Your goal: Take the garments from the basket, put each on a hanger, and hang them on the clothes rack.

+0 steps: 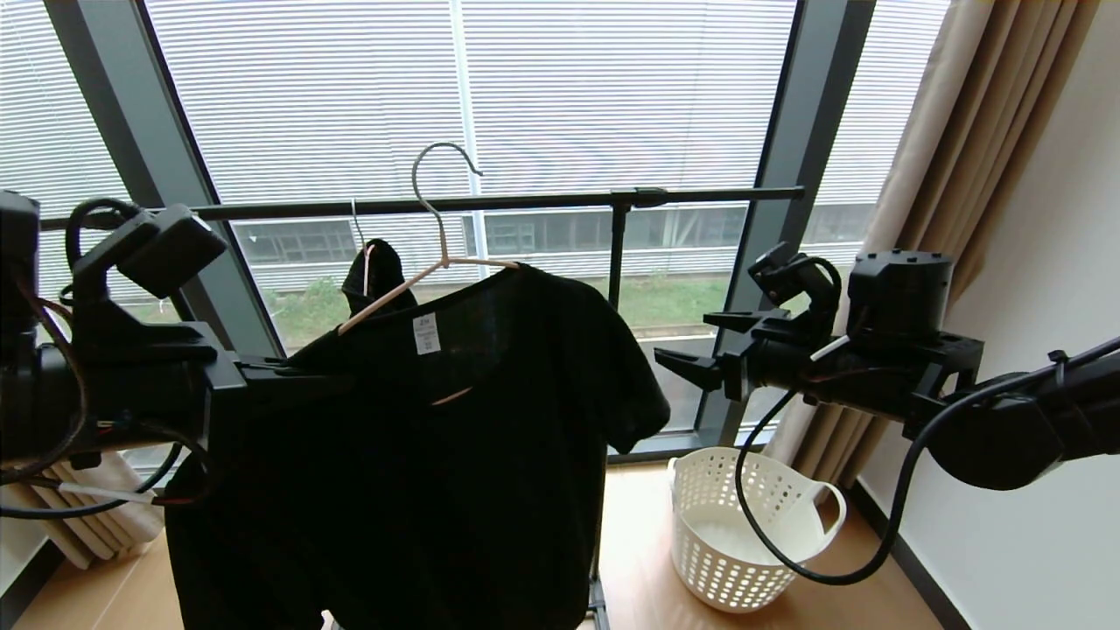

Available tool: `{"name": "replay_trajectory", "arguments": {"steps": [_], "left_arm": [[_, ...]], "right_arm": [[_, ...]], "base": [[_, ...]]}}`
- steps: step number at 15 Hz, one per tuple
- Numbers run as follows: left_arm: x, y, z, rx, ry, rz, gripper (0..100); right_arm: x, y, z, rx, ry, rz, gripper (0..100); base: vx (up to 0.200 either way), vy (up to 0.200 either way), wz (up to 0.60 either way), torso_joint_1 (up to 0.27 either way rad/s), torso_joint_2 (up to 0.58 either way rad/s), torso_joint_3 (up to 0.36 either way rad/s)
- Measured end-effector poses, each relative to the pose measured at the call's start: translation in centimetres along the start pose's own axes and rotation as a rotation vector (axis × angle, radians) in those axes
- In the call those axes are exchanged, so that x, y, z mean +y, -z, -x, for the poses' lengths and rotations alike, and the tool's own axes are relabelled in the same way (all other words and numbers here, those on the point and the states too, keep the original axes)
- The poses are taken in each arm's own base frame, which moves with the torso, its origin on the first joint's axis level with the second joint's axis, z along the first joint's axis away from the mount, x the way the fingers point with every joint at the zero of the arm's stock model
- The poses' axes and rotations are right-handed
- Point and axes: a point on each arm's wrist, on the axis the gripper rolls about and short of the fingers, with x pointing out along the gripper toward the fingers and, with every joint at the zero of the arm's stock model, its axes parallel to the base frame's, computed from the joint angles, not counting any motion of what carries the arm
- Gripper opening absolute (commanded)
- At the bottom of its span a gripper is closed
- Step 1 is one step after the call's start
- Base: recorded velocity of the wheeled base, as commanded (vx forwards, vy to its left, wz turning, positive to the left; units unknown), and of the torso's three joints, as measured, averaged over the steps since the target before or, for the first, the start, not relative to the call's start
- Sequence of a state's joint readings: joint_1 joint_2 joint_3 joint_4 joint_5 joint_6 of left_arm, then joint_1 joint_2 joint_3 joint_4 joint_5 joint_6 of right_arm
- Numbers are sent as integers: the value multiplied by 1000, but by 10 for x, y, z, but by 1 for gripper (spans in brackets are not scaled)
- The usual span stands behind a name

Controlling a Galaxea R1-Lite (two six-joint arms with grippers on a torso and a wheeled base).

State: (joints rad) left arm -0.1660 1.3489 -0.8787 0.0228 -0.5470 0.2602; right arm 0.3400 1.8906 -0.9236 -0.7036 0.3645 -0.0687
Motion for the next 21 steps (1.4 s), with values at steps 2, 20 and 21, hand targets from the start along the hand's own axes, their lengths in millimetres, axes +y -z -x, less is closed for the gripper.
{"name": "replay_trajectory", "arguments": {"steps": [2,20,21], "left_arm": [[0,-1,-10,17,-36,-12,0],[22,-19,-106,-44,-306,161,0],[24,-17,-110,-34,-332,165,0]], "right_arm": [[11,-18,8,-46,9,-18,100],[30,-46,31,-127,-3,8,100],[30,-46,31,-127,-4,8,100]], "base": [[0,0,0,0,0,0],[0,0,0,0,0,0],[0,0,0,0,0,0]]}}
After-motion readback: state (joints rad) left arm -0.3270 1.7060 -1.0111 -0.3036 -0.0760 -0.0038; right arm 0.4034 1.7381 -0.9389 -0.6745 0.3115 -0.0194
